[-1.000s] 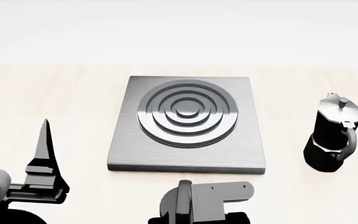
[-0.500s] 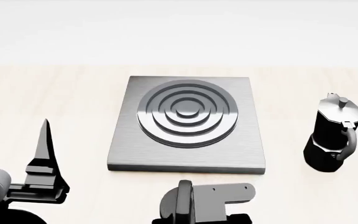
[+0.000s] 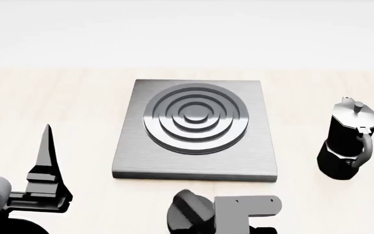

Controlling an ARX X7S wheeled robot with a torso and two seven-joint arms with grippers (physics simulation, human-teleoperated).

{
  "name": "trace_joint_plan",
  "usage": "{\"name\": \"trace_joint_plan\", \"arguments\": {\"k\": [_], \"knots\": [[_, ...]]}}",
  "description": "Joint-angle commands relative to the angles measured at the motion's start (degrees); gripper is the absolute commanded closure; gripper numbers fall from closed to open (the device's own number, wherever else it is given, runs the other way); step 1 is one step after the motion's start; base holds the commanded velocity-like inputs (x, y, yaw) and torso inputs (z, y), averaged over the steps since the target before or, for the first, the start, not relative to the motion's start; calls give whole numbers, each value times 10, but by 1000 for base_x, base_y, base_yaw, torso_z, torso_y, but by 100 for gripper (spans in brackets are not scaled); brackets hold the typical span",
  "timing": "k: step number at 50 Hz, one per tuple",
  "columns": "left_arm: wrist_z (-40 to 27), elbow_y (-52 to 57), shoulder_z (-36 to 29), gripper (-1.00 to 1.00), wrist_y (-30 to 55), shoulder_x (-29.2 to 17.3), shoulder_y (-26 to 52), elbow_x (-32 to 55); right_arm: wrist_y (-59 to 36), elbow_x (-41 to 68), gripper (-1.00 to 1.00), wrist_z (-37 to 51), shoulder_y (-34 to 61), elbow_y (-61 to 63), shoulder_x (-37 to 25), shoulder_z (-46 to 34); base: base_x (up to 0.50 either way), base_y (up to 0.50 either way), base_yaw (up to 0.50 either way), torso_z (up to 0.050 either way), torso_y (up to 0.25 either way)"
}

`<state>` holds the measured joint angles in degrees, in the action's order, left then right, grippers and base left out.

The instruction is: Turn on the stove.

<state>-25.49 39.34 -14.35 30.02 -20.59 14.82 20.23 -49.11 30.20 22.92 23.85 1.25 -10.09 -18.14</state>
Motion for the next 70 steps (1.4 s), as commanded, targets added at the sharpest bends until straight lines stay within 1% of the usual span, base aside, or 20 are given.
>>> {"name": "trace_joint_plan", "arguments": {"k": [1, 26, 30, 43, 57, 58, 59, 70], "knots": [[-2, -1, -1, -100, 0, -2, 1, 2, -9, -2, -100, 20, -7, 27, -13, 15, 0, 0, 0, 0, 0], [-5, -3, -4, -100, -5, -5, 1, 3, 0, 2, -100, 68, -22, 47, -23, 58, 0, 0, 0, 0, 0], [-6, -4, -5, -100, -7, -5, 1, 3, -2, 5, -100, 83, -29, 59, -23, 71, 0, 0, 0, 0, 0], [-9, -1, -6, -100, -4, -7, 2, 5, -14, 7, -100, 104, -41, 113, -34, 72, 0, 0, 0, 0, 0], [-11, -1, -8, -100, -6, -9, 1, 6, -13, 19, -100, 108, -54, 157, -42, 77, 0, 0, 0, 0, 0], [-11, 0, -8, -100, -5, -9, 2, 6, -20, 16, -100, 110, -52, 173, -48, 67, 0, 0, 0, 0, 0], [-11, 0, -9, -100, -5, -9, 2, 7, -27, 27, -100, 113, -51, 185, -44, 76, 0, 0, 0, 0, 0], [-12, -1, -8, -100, -7, -11, 2, 9, -47, 34, -100, 128, -49, 222, -51, 72, 0, 0, 0, 0, 0]]}}
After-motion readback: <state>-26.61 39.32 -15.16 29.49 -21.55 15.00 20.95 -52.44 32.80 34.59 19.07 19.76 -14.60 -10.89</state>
